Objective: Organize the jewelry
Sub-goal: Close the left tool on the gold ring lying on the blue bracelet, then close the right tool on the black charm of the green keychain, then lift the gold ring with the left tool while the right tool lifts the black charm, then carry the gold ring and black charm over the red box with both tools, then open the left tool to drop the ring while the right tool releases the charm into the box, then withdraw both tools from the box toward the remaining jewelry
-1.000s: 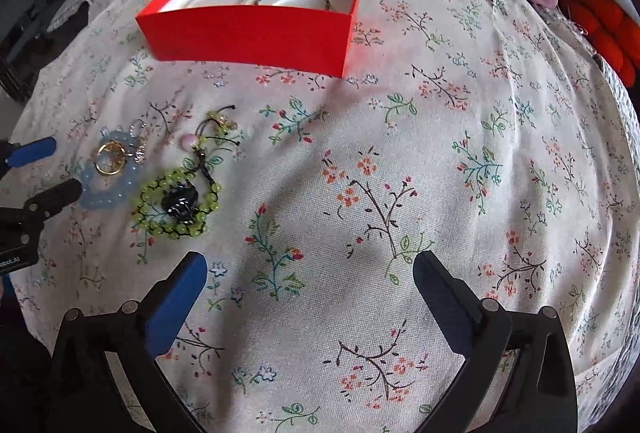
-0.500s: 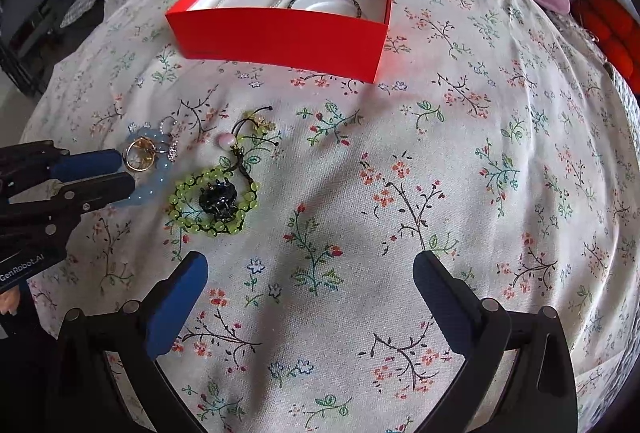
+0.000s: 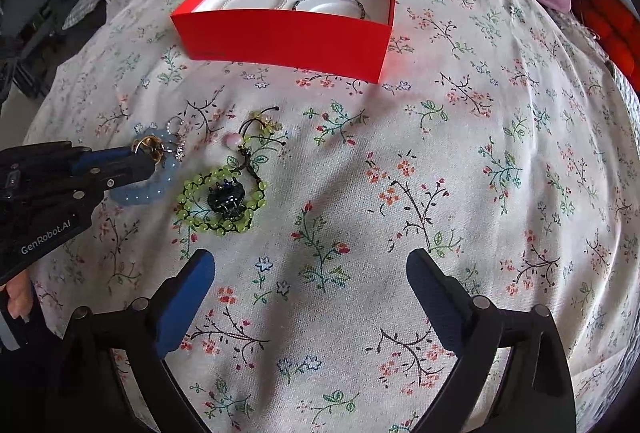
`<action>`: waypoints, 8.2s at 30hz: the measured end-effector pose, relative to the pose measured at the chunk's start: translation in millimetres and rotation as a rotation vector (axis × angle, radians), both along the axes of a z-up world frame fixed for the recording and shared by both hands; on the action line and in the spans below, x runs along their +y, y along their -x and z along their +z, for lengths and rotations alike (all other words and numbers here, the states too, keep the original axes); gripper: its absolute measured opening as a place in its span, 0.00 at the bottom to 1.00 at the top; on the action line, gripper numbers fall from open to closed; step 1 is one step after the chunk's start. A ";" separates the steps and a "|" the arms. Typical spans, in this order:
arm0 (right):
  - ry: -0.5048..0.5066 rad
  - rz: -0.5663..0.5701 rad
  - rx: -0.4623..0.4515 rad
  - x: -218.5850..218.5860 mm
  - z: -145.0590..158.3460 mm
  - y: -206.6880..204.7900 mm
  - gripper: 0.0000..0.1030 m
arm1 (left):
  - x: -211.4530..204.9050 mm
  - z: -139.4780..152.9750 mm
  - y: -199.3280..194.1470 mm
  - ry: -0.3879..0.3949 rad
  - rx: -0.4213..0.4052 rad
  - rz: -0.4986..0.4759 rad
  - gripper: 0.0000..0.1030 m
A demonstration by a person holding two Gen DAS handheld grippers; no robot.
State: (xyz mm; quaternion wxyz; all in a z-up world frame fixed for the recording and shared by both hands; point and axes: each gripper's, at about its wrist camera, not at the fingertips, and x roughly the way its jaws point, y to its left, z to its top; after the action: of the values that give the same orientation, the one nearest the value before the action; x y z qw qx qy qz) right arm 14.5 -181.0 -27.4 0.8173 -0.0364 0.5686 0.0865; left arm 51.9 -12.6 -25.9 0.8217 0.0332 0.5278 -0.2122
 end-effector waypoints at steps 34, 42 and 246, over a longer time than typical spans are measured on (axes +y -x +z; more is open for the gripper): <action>-0.080 0.060 0.030 51.1 -15.7 -32.5 0.35 | 20.1 9.0 18.1 -0.015 -0.024 -0.032 0.08; -0.069 0.078 0.024 55.3 -15.2 -32.5 0.27 | 20.6 9.1 17.5 -0.016 -0.025 -0.033 0.08; -0.125 -0.180 0.016 -52.1 3.4 -5.6 0.69 | 37.2 -2.7 -0.8 -0.081 0.017 0.056 0.70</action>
State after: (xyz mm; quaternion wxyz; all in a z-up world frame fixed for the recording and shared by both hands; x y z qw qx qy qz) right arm 20.1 -233.1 -24.0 0.8178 0.0666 0.5696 0.0483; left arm 52.7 24.6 -28.6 0.8207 0.0500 0.5438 -0.1679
